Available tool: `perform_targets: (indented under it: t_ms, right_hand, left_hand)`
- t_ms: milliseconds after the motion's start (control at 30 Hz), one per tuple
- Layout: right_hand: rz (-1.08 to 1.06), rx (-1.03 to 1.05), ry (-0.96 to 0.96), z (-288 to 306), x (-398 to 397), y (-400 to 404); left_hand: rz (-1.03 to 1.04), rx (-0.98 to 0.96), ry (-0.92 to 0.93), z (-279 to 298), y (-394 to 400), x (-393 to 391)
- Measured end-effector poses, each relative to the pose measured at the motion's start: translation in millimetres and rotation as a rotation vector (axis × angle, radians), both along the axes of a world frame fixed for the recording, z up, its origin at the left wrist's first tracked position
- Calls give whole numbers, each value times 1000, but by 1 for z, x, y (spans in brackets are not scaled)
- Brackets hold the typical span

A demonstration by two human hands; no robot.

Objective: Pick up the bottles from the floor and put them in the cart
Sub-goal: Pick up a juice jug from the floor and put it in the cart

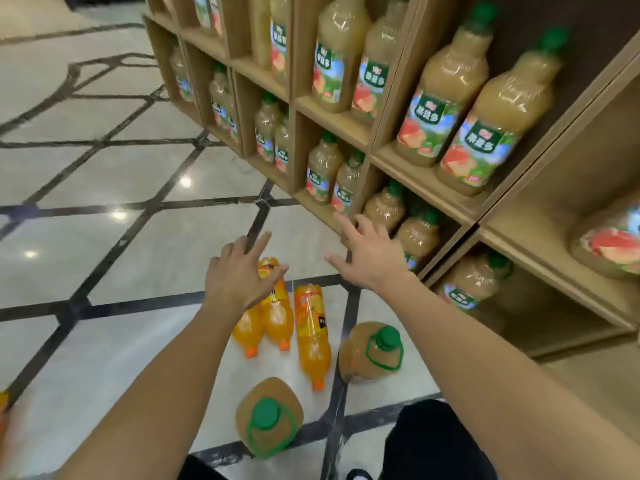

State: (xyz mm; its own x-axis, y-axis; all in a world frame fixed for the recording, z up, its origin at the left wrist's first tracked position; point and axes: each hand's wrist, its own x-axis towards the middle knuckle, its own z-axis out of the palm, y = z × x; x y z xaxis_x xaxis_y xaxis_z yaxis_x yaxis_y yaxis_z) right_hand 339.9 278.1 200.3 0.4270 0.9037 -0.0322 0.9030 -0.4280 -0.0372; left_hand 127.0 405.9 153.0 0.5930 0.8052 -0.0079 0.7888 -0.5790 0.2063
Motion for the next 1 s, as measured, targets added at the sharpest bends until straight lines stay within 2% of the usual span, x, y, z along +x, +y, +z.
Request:
perform_targets:
  t_ms: [100,200,300,400,667,900,1000]
  right_hand:
    - [62,-118,6,-55,-4,-20]
    - [110,-295,14,-84,3,-57]
    - [80,-513,78,-97,12,-91]
    - [75,-625,128,-102,12,-113]
    - [124,-503,0,-118,2,-122]
    - [184,-444,25,-125,7,-121]
    - [222,-413,21,-127,15,-128]
  left_hand:
    - [-87,-77,-46,-48,-21,5]
    - [-231,-88,-19,-74,-47,23]
    - [-317,-141,96,-93,-75,50]
    - [-387,-180,195,-111,-101,66]
    - [-337,-398,288,-143,-125,71]
    - [-231,-577,124,-162,-154,66]
    - [-206,-598,41,-171,-160,64]
